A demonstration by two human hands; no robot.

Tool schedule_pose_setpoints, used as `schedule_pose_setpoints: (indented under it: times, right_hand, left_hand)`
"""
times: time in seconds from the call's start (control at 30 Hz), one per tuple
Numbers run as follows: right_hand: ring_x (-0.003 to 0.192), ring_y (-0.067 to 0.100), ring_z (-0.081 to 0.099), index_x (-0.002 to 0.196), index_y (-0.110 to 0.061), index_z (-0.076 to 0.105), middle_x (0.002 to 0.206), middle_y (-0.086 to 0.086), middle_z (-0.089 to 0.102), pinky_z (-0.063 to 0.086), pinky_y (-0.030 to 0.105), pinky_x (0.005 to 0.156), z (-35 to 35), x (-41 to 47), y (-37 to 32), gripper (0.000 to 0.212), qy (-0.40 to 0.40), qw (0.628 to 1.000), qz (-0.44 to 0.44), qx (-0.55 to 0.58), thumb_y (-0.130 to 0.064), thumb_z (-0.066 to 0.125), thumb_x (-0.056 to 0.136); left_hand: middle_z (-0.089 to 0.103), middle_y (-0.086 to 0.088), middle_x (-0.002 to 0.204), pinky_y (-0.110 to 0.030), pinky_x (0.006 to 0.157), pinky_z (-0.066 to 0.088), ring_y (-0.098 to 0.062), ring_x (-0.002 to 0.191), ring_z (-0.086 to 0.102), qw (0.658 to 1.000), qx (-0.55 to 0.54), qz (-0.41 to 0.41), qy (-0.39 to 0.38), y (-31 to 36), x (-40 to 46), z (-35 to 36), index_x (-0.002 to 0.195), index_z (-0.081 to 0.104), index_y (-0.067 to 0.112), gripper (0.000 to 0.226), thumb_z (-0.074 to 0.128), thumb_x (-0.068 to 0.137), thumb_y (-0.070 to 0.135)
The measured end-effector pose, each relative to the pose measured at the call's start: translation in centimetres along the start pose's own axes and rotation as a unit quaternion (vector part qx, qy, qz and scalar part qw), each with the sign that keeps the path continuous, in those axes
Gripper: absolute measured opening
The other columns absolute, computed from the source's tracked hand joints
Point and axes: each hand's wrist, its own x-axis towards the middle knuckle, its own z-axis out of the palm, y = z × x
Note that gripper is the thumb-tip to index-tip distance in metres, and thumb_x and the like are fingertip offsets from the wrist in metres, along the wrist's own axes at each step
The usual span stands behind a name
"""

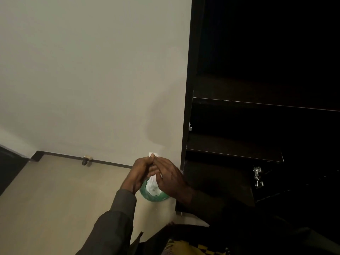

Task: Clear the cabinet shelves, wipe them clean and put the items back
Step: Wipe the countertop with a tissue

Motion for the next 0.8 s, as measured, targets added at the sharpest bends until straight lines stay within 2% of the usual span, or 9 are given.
schedule_pose_setpoints:
  times: [0.1,0.17,0.27,0.37,0.47,0.53,0.63,0.7,0.8]
  right_hand:
    - [0.127,0.030,0.053,0.139,0.005,0.047,0.136,0.020,0.056,0.040,0.039,0.111,0.8,-0.1,0.1,0.058,-0.060,0.993,0.097,0.040,-0.026,0.037,0.091]
    - [0.130,0.031,0.051,0.139,0.003,0.048,0.138,0.019,0.055,0.038,0.042,0.113,0.9,0.0,0.4,0.062,-0.076,0.989,0.124,0.036,-0.032,0.037,0.089]
    - [0.136,0.027,0.045,0.138,-0.004,0.051,0.142,0.014,0.053,0.034,0.039,0.115,0.6,0.1,0.7,0.054,-0.064,0.988,0.138,0.021,-0.017,0.042,0.086]
    - [0.141,0.023,0.038,0.139,-0.012,0.051,0.146,0.009,0.049,0.030,0.034,0.118,0.2,-0.1,1.4,0.057,-0.051,0.986,0.158,0.002,-0.002,0.053,0.083]
    - [0.145,0.016,0.030,0.141,-0.017,0.048,0.151,0.003,0.044,0.006,0.008,0.112,-0.5,-0.3,1.8,0.056,-0.041,0.982,0.183,-0.013,-0.004,0.055,0.087]
    - [0.145,0.015,0.029,0.141,-0.017,0.049,0.151,0.002,0.044,0.003,0.007,0.109,-1.0,-0.6,2.1,0.054,-0.028,0.981,0.194,-0.011,-0.003,0.054,0.088]
    - [0.142,0.019,0.035,0.137,-0.014,0.053,0.146,0.005,0.050,0.022,0.026,0.118,-1.4,-1.1,2.2,0.053,-0.025,0.977,0.213,0.000,-0.001,0.054,0.086]
    - [0.140,0.022,0.040,0.134,-0.013,0.056,0.142,0.006,0.054,0.030,0.036,0.118,-1.5,-1.4,2.4,0.053,-0.017,0.975,0.222,0.004,0.001,0.055,0.083]
    - [0.137,0.023,0.043,0.133,-0.013,0.057,0.140,0.006,0.056,0.032,0.037,0.116,-1.8,-1.6,2.4,0.054,-0.007,0.975,0.222,0.001,0.001,0.056,0.081]
  left_hand:
    - [0.072,-0.022,0.089,-0.037,0.065,0.063,-0.032,0.072,0.072,0.993,0.058,0.022,0.099,-0.1,2.1,-0.7,0.093,0.066,-0.004,0.026,0.051,0.100,0.015]
    - [0.072,-0.018,0.077,-0.046,0.066,0.063,-0.031,0.061,0.072,0.974,0.163,0.044,0.154,-0.6,3.8,-2.0,0.076,0.069,0.003,0.028,0.058,0.095,0.021]
    - [0.072,-0.002,0.061,-0.042,0.068,0.062,-0.026,0.058,0.071,0.879,0.423,0.081,0.204,-1.6,6.2,-4.3,0.065,0.072,0.017,0.034,0.062,0.081,0.046]
    - [0.072,0.000,0.069,-0.033,0.070,0.059,-0.025,0.069,0.071,0.792,0.562,0.087,0.221,-1.7,7.3,-4.1,0.072,0.071,0.020,0.033,0.061,0.079,0.051]
    - [0.071,-0.003,0.085,-0.027,0.069,0.052,-0.027,0.081,0.068,0.736,0.637,0.086,0.214,-1.7,7.4,-3.1,0.086,0.071,0.019,0.030,0.070,0.078,0.048]
    - [0.071,-0.004,0.088,-0.028,0.069,0.050,-0.028,0.083,0.068,0.714,0.662,0.083,0.212,-1.9,7.4,-2.9,0.088,0.070,0.019,0.031,0.072,0.077,0.048]
    - [0.072,-0.005,0.093,-0.029,0.074,0.054,-0.029,0.087,0.068,0.699,0.679,0.086,0.208,-2.4,7.7,-3.0,0.092,0.070,0.019,0.030,0.069,0.080,0.048]
    - [0.071,-0.007,0.102,-0.031,0.080,0.054,-0.029,0.095,0.067,0.691,0.691,0.077,0.199,-2.4,7.9,-2.9,0.100,0.068,0.019,0.030,0.064,0.086,0.045]
    - [0.066,-0.010,0.115,-0.034,0.086,0.050,-0.031,0.108,0.063,0.688,0.695,0.073,0.198,-2.0,8.0,-2.6,0.114,0.063,0.017,0.033,0.055,0.093,0.041]
